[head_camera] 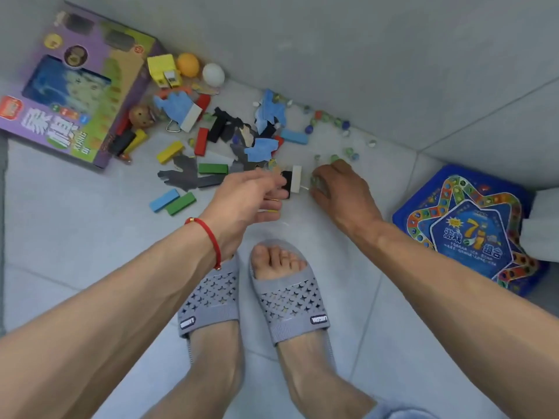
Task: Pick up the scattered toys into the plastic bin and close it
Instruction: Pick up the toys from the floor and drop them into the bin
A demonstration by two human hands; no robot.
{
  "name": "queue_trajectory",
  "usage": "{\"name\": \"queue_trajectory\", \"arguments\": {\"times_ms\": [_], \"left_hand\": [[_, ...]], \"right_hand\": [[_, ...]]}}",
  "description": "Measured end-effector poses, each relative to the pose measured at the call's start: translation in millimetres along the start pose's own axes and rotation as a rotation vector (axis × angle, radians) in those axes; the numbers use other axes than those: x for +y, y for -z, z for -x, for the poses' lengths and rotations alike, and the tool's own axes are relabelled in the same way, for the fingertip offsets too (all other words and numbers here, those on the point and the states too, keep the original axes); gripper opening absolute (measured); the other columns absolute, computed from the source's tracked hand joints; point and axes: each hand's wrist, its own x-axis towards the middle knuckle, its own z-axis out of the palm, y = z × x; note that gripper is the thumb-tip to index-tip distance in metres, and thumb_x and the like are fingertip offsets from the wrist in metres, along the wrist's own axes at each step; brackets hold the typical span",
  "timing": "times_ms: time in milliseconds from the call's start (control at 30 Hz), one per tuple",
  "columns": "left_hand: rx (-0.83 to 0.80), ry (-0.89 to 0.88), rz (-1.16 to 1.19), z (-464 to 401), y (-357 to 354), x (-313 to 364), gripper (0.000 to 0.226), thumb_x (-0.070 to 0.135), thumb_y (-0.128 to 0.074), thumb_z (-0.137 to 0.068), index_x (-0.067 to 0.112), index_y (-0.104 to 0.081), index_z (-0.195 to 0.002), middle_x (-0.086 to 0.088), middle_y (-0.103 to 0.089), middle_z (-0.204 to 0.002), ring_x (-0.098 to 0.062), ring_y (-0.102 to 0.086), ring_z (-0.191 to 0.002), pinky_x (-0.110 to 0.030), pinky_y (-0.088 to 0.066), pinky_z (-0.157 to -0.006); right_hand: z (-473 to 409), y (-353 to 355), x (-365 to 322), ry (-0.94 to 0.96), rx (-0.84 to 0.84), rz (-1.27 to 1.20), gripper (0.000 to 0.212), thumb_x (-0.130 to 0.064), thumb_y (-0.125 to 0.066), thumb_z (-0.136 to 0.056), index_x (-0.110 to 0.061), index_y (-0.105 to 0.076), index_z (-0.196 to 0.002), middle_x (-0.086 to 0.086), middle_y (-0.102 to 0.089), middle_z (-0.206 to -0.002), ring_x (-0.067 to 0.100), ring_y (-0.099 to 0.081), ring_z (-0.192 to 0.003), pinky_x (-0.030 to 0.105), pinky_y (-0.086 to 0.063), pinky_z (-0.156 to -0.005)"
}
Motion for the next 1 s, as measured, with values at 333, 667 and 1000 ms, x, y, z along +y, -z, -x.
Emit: {"name": "queue_trajectory", "arguments": {"times_ms": [333, 667, 1000], "left_hand": [[-0.248, 0.239, 0.553, -21.5, -4.9, -17.3, 0.034, 0.018, -0.048, -0.098, -0.006, -0.064, -0.115, -0.025, -0.070, -0.115, -0.030, -0.068, -0.099, -0.034, -0.061, -0.083], [-0.198, 0.283, 0.519, -26.8, 5.4, -25.0, 0.036, 0.019, -0.046, -0.098, -0.007, -0.070, -0.107, -0.022, -0.073, -0.106, -0.026, -0.072, -0.089, -0.028, -0.061, -0.081], [-0.206, 0.354, 0.613, -28.5, -1.3, -29.9, 0.029, 0.017, -0.049, -0.097, -0.004, -0.069, -0.101, -0.016, -0.068, -0.088, -0.022, -0.065, -0.077, -0.027, -0.060, -0.069]], "right_hand": [[29.0, 27.1, -39.1, 0.201, 0.174, -0.288, 0.022, -0.040, -0.066, -0.092, -0.024, -0.073, -0.106, -0.008, -0.064, -0.092, 0.005, -0.054, -0.075, 0.018, -0.044, -0.073], [-39.5, 8.8, -8.0, 0.140, 0.178, 0.321, 0.020, -0.013, -0.059, -0.092, -0.012, -0.070, -0.110, 0.010, -0.067, -0.102, 0.034, -0.052, -0.104, 0.042, -0.041, -0.081], [18.6, 13.3, -29.4, 0.137, 0.317, -0.210, 0.023, -0.035, -0.062, -0.094, -0.019, -0.069, -0.108, 0.000, -0.065, -0.101, 0.020, -0.060, -0.090, 0.038, -0.049, -0.078]]}}
